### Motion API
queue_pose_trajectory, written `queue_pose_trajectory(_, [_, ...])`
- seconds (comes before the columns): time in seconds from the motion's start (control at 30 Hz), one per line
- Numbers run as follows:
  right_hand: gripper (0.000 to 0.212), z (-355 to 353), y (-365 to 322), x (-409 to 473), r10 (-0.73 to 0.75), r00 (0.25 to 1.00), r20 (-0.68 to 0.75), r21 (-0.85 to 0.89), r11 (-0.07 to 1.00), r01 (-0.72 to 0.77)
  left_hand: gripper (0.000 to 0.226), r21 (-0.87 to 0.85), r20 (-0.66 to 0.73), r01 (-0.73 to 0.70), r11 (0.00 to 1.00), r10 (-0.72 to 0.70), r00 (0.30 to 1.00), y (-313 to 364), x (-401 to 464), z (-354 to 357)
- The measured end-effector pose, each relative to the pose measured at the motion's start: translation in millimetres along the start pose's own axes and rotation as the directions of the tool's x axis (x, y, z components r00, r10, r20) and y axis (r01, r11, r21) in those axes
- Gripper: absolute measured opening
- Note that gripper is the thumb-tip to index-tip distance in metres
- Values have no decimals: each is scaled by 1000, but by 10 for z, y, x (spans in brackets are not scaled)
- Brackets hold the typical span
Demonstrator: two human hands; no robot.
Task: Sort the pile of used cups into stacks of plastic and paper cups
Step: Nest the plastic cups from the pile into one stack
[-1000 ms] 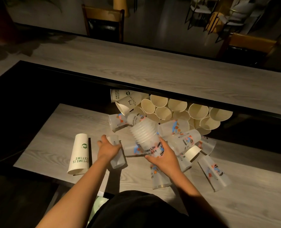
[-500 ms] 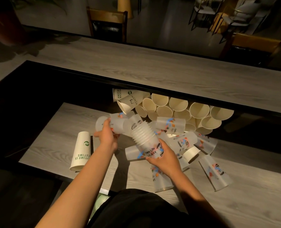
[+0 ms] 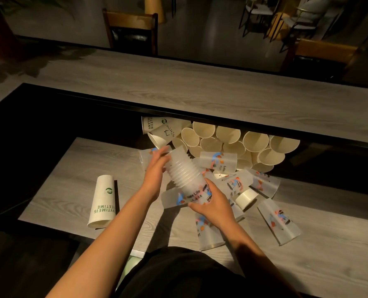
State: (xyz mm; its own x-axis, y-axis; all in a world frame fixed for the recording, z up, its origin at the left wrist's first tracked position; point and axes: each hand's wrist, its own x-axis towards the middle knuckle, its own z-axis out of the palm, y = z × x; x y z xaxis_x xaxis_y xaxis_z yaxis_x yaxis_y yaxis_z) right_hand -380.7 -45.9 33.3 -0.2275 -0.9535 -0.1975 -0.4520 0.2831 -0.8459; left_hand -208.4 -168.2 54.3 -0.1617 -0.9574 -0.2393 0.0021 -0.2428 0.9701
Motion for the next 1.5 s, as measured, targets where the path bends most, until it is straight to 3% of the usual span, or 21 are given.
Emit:
queue_pose_trajectory(0.1, [80, 6, -1, 36, 6, 999, -34, 26, 1000, -6, 62, 49, 139, 21, 999, -27, 990, -15, -35, 32])
queue_pose_trajectory(0.27, [80, 3, 89, 47, 44, 998, -39, 59, 997, -41, 53, -25, 129, 88, 996, -85, 988, -16, -5, -49])
queue_pose_trajectory(0.37, [80, -17, 137, 66, 69, 996, -52, 79, 995, -64, 40, 149, -6, 135, 980, -136, 991, -99, 10, -71])
queue_pose_trajectory(0.43, [85, -56, 151, 98, 88, 994, -66, 99, 992, -81, 38, 335, -21, 165, 928, -168, 986, -222, 17, -86])
queue_pose_trajectory(0.53, [80, -125, 124, 131, 93, 992, -84, 118, 990, -83, 68, 617, 100, 127, 777, -237, 966, -464, 11, -73])
queue_pose_trajectory(0.63, [73, -168, 76, 142, 97, 990, -101, 140, 987, -83, 98, 710, 211, 48, 702, -278, 937, -647, -7, 12])
queue_pose_trajectory(0.8, [83, -190, 79, 116, 99, 989, -105, 148, 985, -83, 106, 844, 261, -90, 528, -258, 930, -874, 7, 87])
queue_pose_trajectory(0.9, [82, -182, 83, 103, 104, 989, -105, 140, 986, -89, 112, 841, 258, -107, 530, -219, 941, -861, -6, 71])
queue_pose_trajectory(1.07, [84, -149, 141, 111, 114, 988, -102, 115, 988, -102, 126, 695, 214, -26, 719, -171, 962, -808, -51, -83])
queue_pose_trajectory(1.2, [88, -97, 140, 118, 119, 989, -83, 116, 987, -109, 126, 341, 172, 5, 940, -68, 983, -735, -121, -212])
queue_pose_trajectory(1.33, [83, -62, 122, 79, 125, 990, -61, 103, 988, -118, 120, 163, -12, 56, 985, -55, 998, -599, -139, -316])
queue_pose_trajectory(1.43, [78, -61, 127, 40, 115, 992, -46, 68, 991, -111, 105, -172, -144, 114, 978, -139, 980, -477, -78, -332])
queue_pose_trajectory(1.5, [71, -59, 122, 19, 92, 995, -38, 33, 995, -90, 93, -457, -207, 141, 878, -259, 943, -345, -33, -318])
